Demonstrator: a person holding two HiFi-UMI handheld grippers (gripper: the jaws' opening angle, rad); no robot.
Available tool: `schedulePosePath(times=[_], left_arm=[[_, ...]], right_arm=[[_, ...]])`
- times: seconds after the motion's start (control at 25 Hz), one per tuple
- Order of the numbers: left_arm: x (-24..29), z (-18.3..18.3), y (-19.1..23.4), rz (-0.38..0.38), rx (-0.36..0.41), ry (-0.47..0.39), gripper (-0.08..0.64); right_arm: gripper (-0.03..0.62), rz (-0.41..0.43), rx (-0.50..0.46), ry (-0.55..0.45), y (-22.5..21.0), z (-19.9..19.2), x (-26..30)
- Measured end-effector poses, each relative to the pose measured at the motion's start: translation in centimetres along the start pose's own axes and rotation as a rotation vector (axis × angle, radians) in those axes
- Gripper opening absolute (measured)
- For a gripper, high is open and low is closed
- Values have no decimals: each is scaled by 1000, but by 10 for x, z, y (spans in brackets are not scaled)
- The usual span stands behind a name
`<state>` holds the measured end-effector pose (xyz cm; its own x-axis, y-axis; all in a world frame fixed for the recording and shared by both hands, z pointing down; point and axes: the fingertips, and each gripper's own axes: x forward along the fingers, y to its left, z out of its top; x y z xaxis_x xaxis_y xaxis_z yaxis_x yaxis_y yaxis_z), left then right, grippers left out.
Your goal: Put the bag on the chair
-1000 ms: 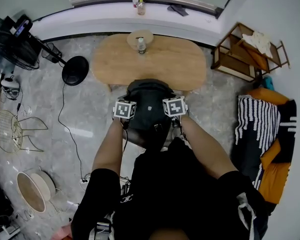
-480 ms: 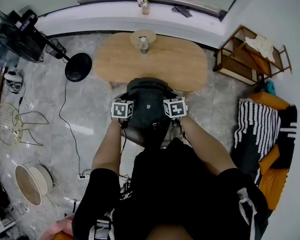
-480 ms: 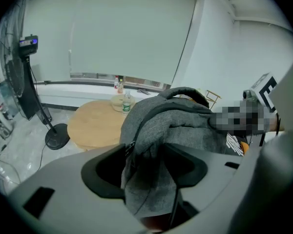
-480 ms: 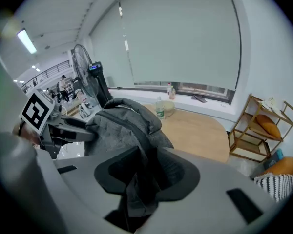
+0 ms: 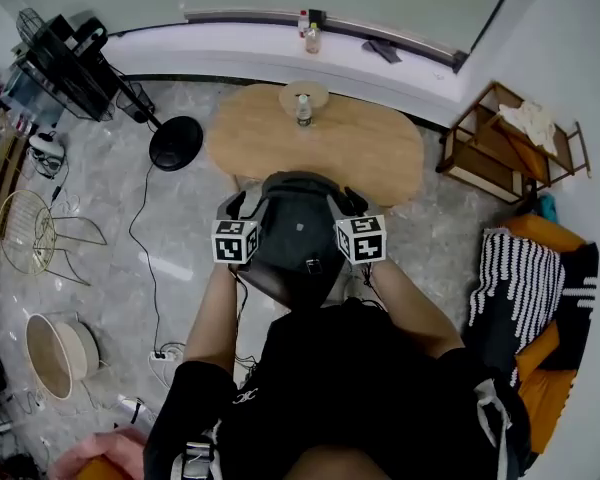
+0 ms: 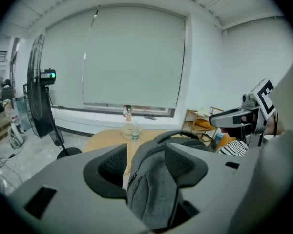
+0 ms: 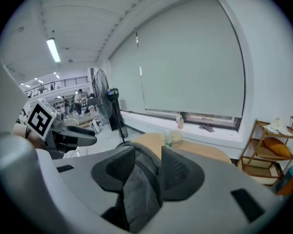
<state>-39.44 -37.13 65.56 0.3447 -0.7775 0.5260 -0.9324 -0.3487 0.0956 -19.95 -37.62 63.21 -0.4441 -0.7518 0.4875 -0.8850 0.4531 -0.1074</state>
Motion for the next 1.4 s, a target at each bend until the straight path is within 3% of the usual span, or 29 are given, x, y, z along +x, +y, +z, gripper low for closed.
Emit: schedulePosePath(times=[0.2, 0.4, 0.52, 0.72, 0.92, 1.4], left_arm=[[-55, 72, -11, 69, -10, -206, 177], [-122, 129, -21, 174, -26, -356, 48], [-152, 145, -17, 246, -37, -396, 26], [-184, 157, -20, 330, 32, -406, 21], [-202, 156, -27, 352, 74, -407, 21], [-223, 137, -14, 380, 79, -397, 20]], right_arm=[[157, 8, 6, -266, -1, 88, -46], [15, -48, -43, -482, -12, 156, -108], [15, -34, -83, -502, -9, 169, -126], [12, -14, -89, -485, -9, 166, -138], [12, -11, -49, -490, -9, 164, -144], [14, 13, -30, -475, 19, 156, -146]])
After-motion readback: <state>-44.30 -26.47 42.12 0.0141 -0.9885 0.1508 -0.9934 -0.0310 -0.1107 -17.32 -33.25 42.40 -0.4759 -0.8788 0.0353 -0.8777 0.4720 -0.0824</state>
